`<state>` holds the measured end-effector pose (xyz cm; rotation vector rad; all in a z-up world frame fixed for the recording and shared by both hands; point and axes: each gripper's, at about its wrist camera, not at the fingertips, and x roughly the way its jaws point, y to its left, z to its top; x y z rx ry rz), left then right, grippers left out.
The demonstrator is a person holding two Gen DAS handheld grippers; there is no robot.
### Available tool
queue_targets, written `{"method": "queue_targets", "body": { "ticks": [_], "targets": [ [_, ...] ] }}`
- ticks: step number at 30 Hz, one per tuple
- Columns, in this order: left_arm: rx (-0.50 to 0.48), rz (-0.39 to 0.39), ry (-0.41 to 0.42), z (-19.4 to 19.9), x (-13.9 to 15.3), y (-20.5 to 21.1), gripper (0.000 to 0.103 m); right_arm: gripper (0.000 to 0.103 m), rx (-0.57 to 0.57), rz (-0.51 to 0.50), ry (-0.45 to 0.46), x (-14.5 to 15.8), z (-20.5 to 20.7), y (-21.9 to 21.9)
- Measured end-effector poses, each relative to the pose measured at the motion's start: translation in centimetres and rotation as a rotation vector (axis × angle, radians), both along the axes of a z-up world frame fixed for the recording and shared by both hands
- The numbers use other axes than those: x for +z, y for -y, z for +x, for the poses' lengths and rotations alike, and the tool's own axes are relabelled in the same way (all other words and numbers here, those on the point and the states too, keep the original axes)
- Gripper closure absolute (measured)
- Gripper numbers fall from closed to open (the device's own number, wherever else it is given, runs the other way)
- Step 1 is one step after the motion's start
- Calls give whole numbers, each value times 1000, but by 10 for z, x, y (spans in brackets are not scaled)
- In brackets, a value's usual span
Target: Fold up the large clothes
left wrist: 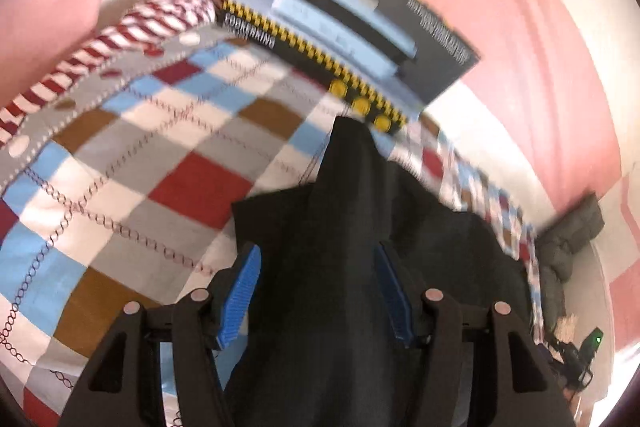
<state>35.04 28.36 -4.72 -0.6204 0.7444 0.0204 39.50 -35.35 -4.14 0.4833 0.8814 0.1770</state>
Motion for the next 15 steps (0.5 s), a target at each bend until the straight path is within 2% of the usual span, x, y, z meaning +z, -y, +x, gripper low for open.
{"method": "queue_targets", "body": {
  "ticks": [2, 3, 4, 6, 9, 11, 15],
  "targets": [
    [-28, 37, 5, 13, 6, 13, 43, 37, 43, -52, 29, 7, 6, -17],
    [-42, 84, 4, 20, 8, 24, 43, 41, 62, -83, 41, 10, 10, -29],
    [-59, 120, 1, 28, 8, 35, 43, 50, 92, -110, 55, 11, 15, -44],
    [-96, 171, -8, 45, 1, 52, 43, 63, 128, -124, 44, 4, 29, -64],
    [-94, 275, -51, 61, -21, 61, 43, 75, 111, -171, -1, -21, 47, -74],
    [-98, 273, -60, 66, -35, 59, 44, 84, 95, -177, -21, -38, 55, -70],
    [-101, 287, -39, 69, -40, 60, 44, 84, 73, -169, -13, -45, 56, -61]
  ]
}}
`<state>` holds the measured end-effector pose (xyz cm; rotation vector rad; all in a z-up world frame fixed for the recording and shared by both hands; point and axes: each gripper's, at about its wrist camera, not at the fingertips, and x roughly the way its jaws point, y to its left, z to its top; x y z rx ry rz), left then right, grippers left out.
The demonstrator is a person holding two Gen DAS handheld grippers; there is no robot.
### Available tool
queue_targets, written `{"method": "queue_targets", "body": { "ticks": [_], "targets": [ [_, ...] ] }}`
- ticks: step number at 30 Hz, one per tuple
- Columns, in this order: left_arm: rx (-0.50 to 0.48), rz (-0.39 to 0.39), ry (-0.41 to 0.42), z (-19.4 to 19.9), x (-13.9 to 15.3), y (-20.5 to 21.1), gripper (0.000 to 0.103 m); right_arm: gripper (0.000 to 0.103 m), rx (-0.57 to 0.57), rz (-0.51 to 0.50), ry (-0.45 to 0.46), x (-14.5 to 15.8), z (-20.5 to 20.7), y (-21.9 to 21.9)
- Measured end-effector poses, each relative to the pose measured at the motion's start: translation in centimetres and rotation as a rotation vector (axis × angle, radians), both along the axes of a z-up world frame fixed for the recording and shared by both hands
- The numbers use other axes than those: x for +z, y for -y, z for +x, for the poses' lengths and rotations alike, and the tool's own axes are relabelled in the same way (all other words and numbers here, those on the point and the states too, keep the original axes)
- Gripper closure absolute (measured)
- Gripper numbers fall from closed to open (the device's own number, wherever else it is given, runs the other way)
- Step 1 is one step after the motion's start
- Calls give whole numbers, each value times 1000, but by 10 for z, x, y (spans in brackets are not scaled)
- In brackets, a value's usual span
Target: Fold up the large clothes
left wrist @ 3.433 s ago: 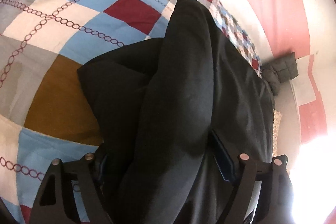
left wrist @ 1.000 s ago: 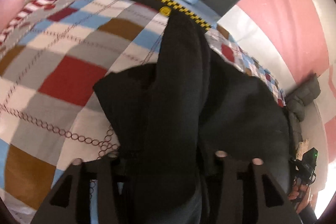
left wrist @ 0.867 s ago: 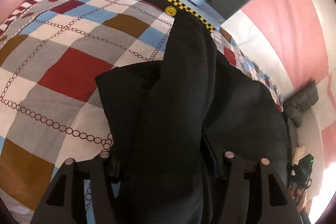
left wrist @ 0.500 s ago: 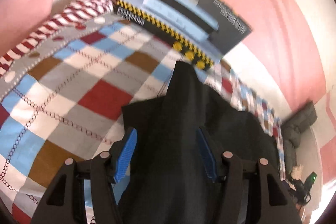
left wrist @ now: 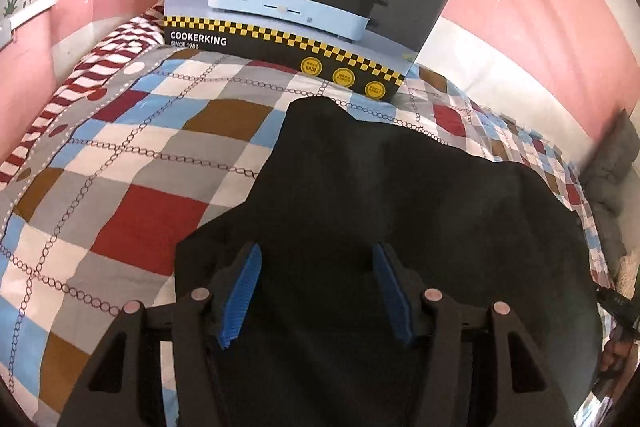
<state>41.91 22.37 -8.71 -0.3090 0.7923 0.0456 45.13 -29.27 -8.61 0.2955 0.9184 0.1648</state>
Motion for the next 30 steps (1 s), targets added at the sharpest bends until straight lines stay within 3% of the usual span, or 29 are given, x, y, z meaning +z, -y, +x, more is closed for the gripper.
{"method": "queue_targets", "body": {
  "ticks": [3, 7, 14, 17, 22, 30],
  "targets": [
    [-1, 28, -6, 1, -2, 4, 43, 84, -5, -12, -8, -3, 2, 1],
    [5, 51, -7, -17, 15, 10, 44, 84, -21, -41, -3, 16, -12, 1],
    [-13, 30, 52, -96, 43, 30, 44, 82, 35, -49, 74, 53, -91, -4],
    [-20, 53, 45, -131, 37, 38, 44, 82, 52, -65, 77, 50, -126, -6],
    [-3, 66, -68, -146, 3, 38, 43, 82, 58, -99, -27, 14, -142, -1],
    [-36, 67, -49, -185, 34, 62, 44, 82, 82, -90, 17, 49, -180, -10]
  ]
}}
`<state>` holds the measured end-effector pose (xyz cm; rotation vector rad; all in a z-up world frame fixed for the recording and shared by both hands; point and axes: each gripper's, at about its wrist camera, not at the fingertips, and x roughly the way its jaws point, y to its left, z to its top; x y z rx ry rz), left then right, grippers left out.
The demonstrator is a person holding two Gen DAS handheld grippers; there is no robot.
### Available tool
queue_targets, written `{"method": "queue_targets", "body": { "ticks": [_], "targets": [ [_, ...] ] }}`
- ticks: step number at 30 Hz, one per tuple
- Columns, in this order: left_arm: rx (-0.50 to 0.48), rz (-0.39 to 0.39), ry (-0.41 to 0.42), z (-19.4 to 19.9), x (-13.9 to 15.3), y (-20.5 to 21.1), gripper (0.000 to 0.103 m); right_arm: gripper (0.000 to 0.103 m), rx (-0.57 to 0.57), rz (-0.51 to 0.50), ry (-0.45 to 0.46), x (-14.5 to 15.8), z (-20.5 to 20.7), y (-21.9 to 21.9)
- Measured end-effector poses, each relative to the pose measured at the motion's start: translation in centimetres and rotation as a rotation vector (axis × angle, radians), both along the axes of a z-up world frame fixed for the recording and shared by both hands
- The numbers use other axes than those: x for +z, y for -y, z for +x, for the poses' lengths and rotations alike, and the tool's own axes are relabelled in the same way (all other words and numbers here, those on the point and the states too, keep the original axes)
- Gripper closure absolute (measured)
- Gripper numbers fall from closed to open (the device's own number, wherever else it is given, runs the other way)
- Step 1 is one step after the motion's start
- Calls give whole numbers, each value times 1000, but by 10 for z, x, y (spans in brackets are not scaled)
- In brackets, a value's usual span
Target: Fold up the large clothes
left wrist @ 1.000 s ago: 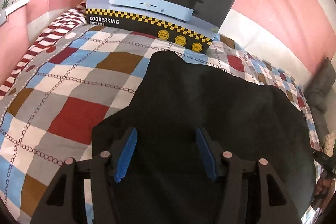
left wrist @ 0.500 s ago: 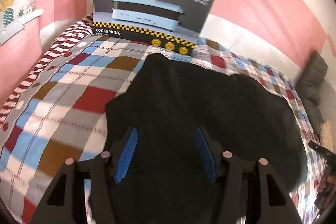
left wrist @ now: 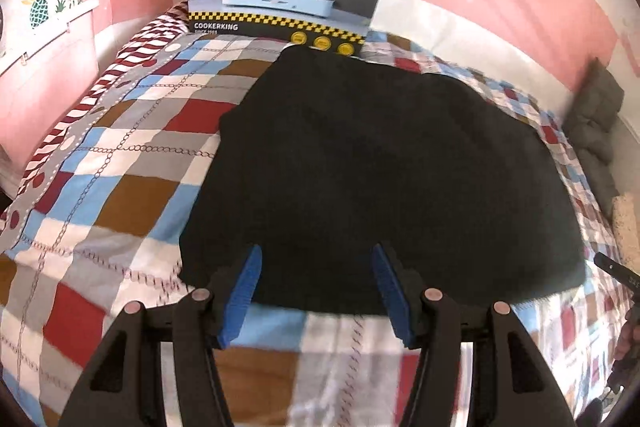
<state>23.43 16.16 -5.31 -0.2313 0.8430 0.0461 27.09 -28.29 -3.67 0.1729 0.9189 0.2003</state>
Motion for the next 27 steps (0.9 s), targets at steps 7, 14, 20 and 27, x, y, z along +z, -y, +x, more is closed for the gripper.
{"method": "queue_targets", "body": {
  "ticks": [7, 14, 20, 27],
  "targets": [
    [-61, 11, 22, -61, 21, 38, 44, 64, 63, -29, 67, 29, -65, -23],
    [-74, 20, 33, -115, 38, 65, 43, 62, 105, -49, 115, 48, -120, -39],
    [-67, 40, 30, -151, 48, 83, 43, 62, 138, -76, 149, 61, -159, -49],
    [-68, 47, 48, -187, 60, 98, 42, 62, 176, -104, 190, 71, -198, -57]
  ]
}}
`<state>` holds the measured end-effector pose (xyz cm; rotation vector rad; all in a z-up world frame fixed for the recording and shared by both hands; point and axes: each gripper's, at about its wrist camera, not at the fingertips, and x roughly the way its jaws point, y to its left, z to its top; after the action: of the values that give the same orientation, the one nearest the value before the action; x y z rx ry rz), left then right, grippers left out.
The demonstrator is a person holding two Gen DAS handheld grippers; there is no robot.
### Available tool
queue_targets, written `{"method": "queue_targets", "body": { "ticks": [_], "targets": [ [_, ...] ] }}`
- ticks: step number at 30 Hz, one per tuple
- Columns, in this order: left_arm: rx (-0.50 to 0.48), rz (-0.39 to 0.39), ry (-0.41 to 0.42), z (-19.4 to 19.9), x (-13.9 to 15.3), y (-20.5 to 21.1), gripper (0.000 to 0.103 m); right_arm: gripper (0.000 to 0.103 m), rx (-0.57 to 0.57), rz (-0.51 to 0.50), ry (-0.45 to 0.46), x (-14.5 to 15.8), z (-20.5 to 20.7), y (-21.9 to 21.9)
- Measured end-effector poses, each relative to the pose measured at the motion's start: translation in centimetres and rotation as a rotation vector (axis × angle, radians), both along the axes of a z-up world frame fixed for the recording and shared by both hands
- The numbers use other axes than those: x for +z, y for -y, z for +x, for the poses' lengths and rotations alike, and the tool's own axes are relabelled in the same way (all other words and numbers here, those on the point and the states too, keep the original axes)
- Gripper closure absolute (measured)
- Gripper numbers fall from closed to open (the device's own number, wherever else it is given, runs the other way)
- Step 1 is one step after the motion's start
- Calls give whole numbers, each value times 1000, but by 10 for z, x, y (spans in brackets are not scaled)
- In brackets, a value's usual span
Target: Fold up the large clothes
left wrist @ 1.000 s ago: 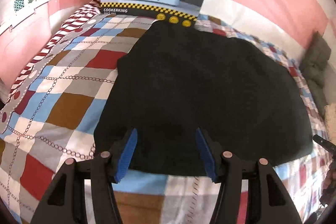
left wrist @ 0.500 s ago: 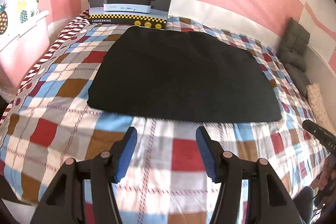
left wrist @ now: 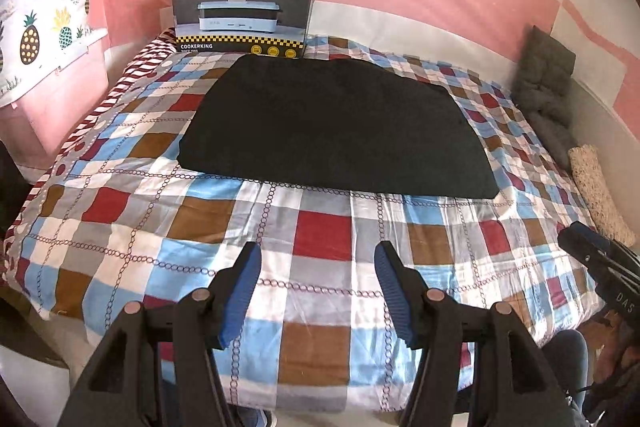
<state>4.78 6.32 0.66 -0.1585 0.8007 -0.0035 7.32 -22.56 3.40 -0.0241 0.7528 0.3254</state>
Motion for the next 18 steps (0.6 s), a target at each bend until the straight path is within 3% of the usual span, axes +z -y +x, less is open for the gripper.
{"method": "queue_targets", "body": {
  "ticks": [18],
  "targets": [
    [-4, 33, -9, -15, 0, 11, 42, 61, 20, -21, -4, -5, -19, -9]
  ]
}}
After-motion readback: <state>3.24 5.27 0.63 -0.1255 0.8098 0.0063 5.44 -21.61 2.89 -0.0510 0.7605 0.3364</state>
